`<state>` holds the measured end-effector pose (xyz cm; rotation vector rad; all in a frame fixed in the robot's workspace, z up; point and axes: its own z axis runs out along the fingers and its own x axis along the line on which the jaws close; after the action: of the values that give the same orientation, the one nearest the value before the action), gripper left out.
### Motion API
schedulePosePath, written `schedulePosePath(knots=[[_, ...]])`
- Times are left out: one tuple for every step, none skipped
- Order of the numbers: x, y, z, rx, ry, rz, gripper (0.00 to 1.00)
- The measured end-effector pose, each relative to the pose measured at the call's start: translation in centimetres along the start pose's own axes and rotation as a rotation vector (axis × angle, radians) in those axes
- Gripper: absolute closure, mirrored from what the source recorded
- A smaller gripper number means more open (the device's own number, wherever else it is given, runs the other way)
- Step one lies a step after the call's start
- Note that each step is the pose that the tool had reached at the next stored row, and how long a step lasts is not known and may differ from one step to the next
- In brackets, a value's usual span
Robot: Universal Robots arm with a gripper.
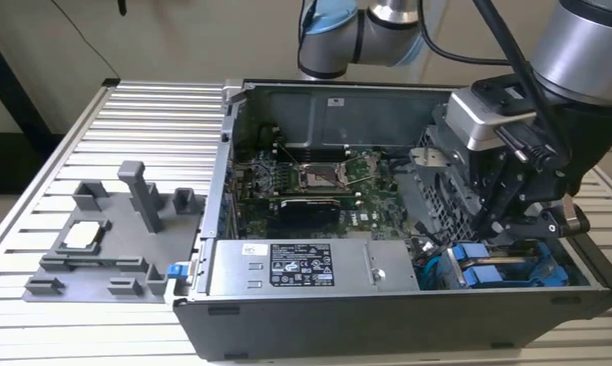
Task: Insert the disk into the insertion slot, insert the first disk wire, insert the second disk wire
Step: 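Insert the second disk wire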
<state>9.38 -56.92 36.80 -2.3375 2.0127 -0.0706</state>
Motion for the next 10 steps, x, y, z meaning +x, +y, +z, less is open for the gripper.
schedulePosePath(knots=[[0.14, -0.13, 0.02, -0.0016, -0.0005, 0.0, 0.84], [0.26, -0.24, 0.02, -0.0023, -0.0006, 0.0, 0.84], [0.37, -0.33, 0.04, -0.0026, -0.001, 0.0, 0.84], [0.48, -0.43, 0.06, -0.0028, -0.0013, 0.0, 0.84], [0.6, -0.54, 0.08, -0.0029, -0.0018, 0.0, 0.84], [0.68, -0.62, 0.12, -0.0028, -0.0025, 0.001, 0.84], [0.74, -0.67, 0.17, -0.0027, -0.0036, 0.002, 0.84], [0.76, -0.7, 0.25, -0.0024, -0.0051, 0.005, 0.84], [0.8, -0.74, 0.31, -0.0021, -0.0066, 0.007, 0.84], [0.84, -0.86, 0.35, -0.0035, -0.0077, 0.007, 0.84]])
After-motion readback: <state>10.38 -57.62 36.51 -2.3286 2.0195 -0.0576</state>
